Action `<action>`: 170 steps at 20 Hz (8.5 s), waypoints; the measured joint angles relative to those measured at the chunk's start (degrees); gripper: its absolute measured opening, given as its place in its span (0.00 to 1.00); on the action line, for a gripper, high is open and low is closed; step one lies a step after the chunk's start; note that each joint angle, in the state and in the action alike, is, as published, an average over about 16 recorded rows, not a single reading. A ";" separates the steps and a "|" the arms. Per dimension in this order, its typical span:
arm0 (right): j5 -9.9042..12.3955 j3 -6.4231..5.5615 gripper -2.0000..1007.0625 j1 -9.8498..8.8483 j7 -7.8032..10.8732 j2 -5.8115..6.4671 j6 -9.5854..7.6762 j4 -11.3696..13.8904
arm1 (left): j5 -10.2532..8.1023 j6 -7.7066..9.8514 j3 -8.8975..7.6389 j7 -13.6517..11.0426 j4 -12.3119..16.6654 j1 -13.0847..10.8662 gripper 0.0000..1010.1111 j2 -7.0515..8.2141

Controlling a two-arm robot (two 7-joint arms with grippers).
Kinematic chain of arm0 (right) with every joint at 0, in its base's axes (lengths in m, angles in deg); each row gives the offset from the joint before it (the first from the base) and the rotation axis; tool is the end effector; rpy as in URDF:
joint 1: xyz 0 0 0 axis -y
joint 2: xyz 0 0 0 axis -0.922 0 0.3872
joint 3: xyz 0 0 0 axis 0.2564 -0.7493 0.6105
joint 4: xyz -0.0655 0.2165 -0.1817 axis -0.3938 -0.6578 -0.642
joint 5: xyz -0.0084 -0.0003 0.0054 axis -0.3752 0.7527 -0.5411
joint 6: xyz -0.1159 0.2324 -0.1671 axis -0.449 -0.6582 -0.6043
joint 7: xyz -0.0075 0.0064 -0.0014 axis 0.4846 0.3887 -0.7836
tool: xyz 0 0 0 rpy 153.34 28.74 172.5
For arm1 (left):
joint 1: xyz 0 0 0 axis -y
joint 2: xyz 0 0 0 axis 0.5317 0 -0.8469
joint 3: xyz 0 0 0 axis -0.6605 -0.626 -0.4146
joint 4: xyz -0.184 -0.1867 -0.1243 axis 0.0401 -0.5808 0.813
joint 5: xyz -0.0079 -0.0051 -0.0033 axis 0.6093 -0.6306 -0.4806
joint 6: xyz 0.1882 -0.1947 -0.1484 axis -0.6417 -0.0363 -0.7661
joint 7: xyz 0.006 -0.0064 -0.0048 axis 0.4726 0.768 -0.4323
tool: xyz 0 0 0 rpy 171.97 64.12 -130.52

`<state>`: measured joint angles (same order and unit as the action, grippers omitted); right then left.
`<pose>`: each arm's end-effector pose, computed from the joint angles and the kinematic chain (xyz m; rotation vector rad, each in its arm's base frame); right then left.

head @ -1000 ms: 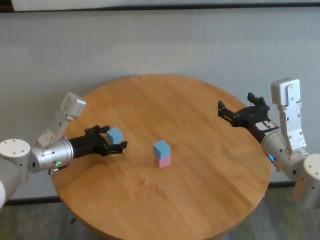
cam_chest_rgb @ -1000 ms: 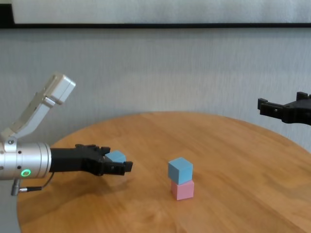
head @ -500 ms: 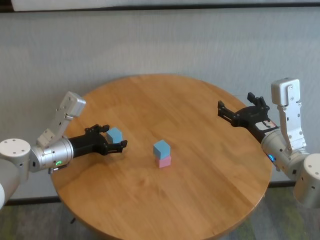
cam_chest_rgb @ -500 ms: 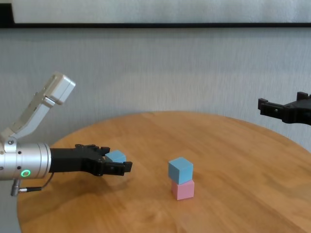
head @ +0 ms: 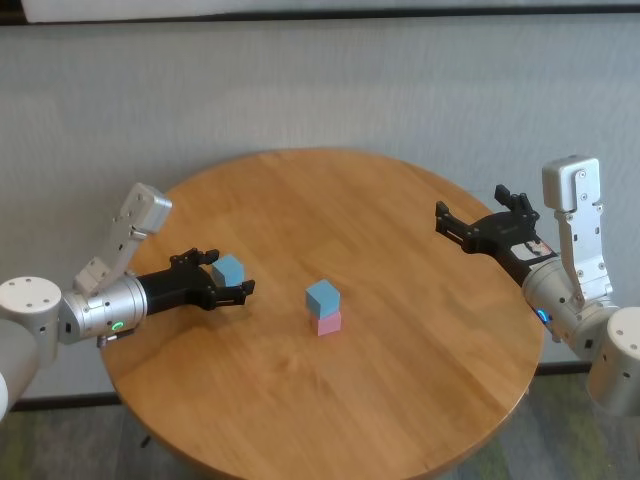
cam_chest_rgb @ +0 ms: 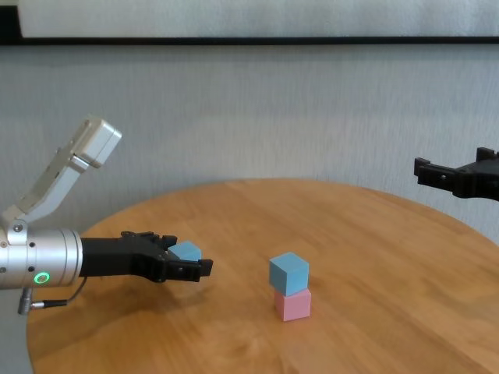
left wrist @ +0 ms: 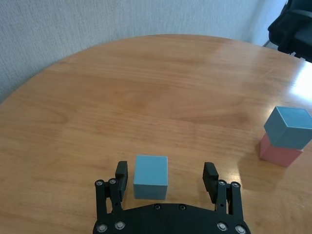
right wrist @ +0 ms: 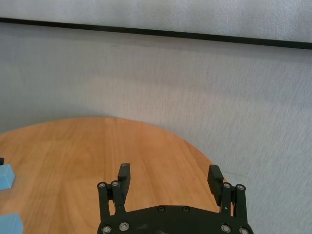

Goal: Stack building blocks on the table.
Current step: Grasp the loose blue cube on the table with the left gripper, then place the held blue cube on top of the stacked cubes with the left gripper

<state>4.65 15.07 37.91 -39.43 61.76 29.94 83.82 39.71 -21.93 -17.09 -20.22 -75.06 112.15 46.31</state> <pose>0.4011 -0.0409 -0.2834 -0.1264 -0.0364 -1.2548 0.5037 0.0701 -0.3337 0.3224 0.0971 0.7069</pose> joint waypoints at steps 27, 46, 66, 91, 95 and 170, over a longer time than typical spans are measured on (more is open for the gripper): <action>0.00 0.00 1.00 0.00 0.00 0.00 0.00 0.00 | 0.40 6.22 -0.14 2.51 13.09 -5.95 0.99 2.97; 0.00 0.00 1.00 0.00 0.00 0.00 0.00 0.00 | 1.00 1.88 0.69 1.71 2.68 -0.93 0.99 0.64; 0.00 0.00 1.00 0.00 0.00 0.00 0.00 0.00 | 1.24 0.26 0.60 1.46 -0.70 0.71 0.99 -0.13; 0.00 0.00 1.00 0.00 0.00 0.00 0.00 0.00 | 1.95 1.35 -0.22 1.58 1.58 -0.37 0.51 0.28; 0.00 0.00 1.00 0.00 0.00 0.00 0.00 0.00 | 2.10 1.49 0.00 2.19 1.63 -0.34 0.44 0.32; 0.00 0.00 1.00 0.00 0.00 0.00 0.00 0.00 | 1.84 3.35 0.97 2.75 4.20 -1.33 0.40 1.06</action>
<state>4.65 15.07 37.91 -39.43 61.77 29.94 83.82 41.55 -18.59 -16.11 -17.46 -70.86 110.81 47.37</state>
